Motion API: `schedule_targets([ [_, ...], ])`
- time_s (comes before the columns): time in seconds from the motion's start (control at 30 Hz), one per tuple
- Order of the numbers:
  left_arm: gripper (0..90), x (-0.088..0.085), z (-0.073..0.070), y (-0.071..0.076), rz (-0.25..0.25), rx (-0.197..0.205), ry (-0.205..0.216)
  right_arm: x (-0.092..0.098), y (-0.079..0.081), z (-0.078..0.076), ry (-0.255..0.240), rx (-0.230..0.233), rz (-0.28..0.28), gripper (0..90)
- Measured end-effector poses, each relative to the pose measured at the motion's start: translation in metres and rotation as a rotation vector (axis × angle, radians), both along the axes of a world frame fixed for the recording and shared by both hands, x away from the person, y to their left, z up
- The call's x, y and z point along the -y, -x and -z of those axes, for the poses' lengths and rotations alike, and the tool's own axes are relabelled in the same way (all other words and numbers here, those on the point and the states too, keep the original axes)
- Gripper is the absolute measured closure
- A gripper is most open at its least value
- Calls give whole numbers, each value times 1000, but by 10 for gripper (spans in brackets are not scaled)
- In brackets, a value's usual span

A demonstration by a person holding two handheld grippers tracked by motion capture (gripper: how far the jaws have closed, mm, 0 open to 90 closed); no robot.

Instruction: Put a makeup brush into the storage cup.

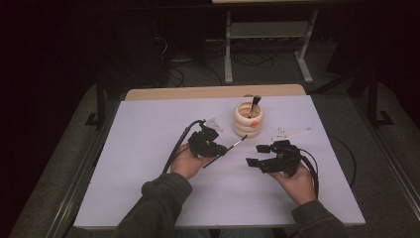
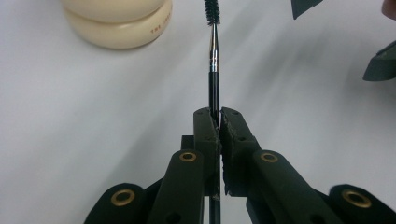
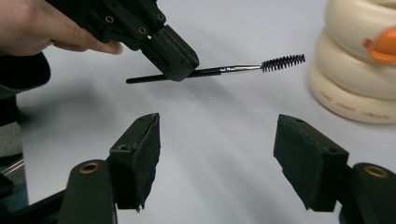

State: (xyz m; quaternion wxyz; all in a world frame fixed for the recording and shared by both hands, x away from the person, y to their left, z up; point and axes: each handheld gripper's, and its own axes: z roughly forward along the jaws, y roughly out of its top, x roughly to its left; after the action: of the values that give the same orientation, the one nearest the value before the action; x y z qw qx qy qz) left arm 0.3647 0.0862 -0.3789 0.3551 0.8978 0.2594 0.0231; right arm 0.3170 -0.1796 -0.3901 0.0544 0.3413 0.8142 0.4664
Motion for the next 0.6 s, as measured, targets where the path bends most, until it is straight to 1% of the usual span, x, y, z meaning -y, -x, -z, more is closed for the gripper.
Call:
schedule_targets([
  [0.07, 860, -8, -2, 3, -13, 3, 24, -7, 0, -2, 2, -1, -20, 307],
  [0.1, 860, -13, -4, 5, -12, 9, 28, -9, 0, -2, 3, -2, -28, 309],
  [0.23, 860, -26, -11, 11, -23, 22, 62, -19, -4, -2, -3, -22, -50, 312],
  [0.33, 860, -36, -17, 15, -14, 43, 72, -24, -7, -4, -16, -37, -59, 318],
  [0.4, 860, -42, -21, 18, -10, 54, 93, -29, -9, -8, -26, -39, -68, 323],
  [0.47, 860, -45, -24, 21, -6, 66, 94, -35, -12, -13, -25, -42, -79, 325],
  [0.5, 860, -47, -25, 21, -3, 73, 98, -37, -13, -16, -27, -36, -87, 329],
  [0.57, 860, -47, -25, 21, -3, 73, 98, -39, -14, -18, -26, -39, -87, 329],
  [0.6, 860, -51, -28, 23, -4, 80, 124, -39, -14, -18, -26, -39, -87, 331],
])
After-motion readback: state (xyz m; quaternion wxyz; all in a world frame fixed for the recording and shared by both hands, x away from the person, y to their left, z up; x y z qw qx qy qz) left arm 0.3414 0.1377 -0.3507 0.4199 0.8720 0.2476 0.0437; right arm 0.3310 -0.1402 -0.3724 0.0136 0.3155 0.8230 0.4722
